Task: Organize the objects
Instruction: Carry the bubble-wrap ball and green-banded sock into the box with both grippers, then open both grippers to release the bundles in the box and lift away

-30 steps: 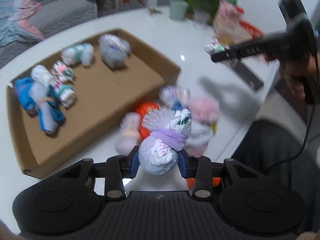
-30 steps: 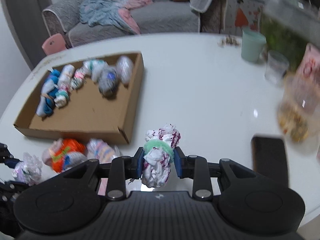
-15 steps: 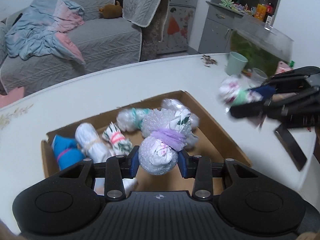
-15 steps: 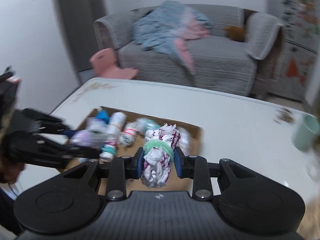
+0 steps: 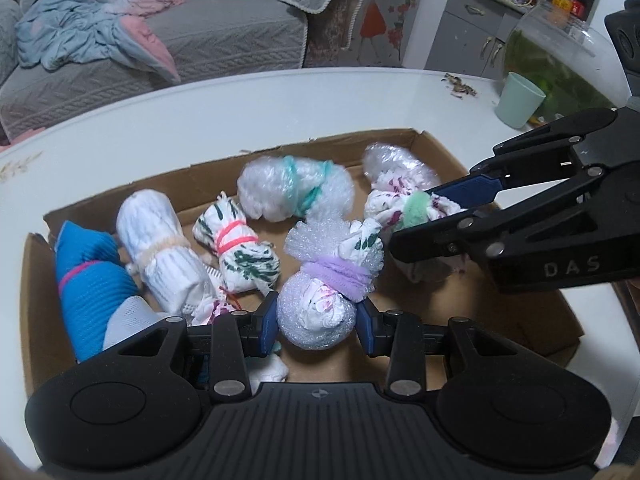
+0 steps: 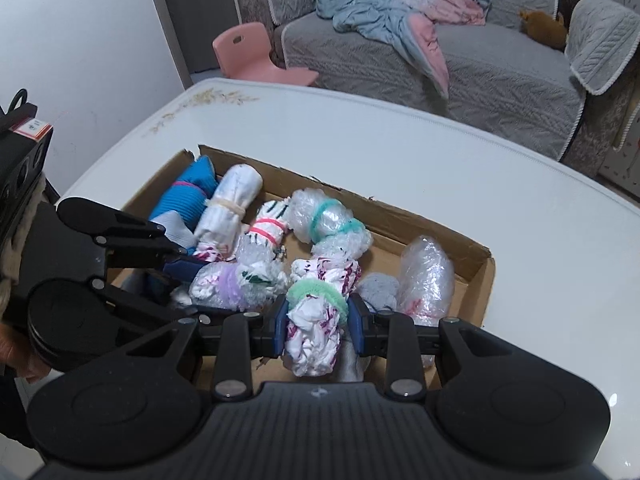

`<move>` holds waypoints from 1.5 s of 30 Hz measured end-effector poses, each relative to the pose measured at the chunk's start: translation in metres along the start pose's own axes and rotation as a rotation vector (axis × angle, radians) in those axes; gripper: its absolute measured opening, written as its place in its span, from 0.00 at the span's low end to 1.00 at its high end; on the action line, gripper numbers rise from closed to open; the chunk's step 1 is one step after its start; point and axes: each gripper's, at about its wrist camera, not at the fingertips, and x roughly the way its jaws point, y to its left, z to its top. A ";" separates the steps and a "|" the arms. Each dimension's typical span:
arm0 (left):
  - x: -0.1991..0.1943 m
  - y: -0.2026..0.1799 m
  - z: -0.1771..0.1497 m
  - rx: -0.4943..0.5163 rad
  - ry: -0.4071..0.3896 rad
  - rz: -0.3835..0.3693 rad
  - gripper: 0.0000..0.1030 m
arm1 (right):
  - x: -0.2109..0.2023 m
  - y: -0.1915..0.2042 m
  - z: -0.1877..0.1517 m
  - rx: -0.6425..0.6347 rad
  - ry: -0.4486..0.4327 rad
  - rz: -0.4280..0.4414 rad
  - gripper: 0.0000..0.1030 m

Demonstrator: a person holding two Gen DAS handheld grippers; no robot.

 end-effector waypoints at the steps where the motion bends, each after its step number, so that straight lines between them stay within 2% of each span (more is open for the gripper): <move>1: 0.001 0.000 0.000 0.008 0.001 0.001 0.45 | 0.003 0.001 0.000 -0.007 0.010 -0.002 0.27; 10: 0.007 -0.006 0.000 0.119 0.005 0.018 0.47 | 0.005 0.005 0.001 -0.082 0.030 0.004 0.29; 12: 0.007 -0.008 0.001 0.127 0.000 0.016 0.55 | 0.004 0.005 0.002 -0.092 0.028 -0.002 0.31; 15: 0.002 -0.011 0.002 0.135 -0.013 0.010 0.61 | -0.001 0.004 0.002 -0.095 0.023 -0.004 0.34; 19: -0.008 -0.016 0.005 0.156 -0.023 0.007 0.68 | -0.008 0.005 0.006 -0.112 0.014 0.002 0.38; 23: -0.022 -0.020 0.006 0.212 -0.037 0.008 0.74 | -0.017 0.008 0.010 -0.154 0.020 0.012 0.47; 28: -0.039 -0.019 0.009 0.229 -0.046 0.014 0.77 | -0.024 0.013 0.012 -0.208 0.039 -0.002 0.48; 32: -0.052 -0.017 0.015 0.236 -0.057 0.022 0.83 | -0.024 0.021 0.015 -0.229 0.045 0.002 0.49; 36: -0.068 -0.015 0.018 0.242 -0.072 0.034 0.86 | -0.025 0.027 0.018 -0.228 0.038 -0.003 0.52; 45: -0.097 -0.012 0.018 0.257 -0.101 0.050 0.90 | -0.040 0.041 0.021 -0.237 0.015 -0.011 0.68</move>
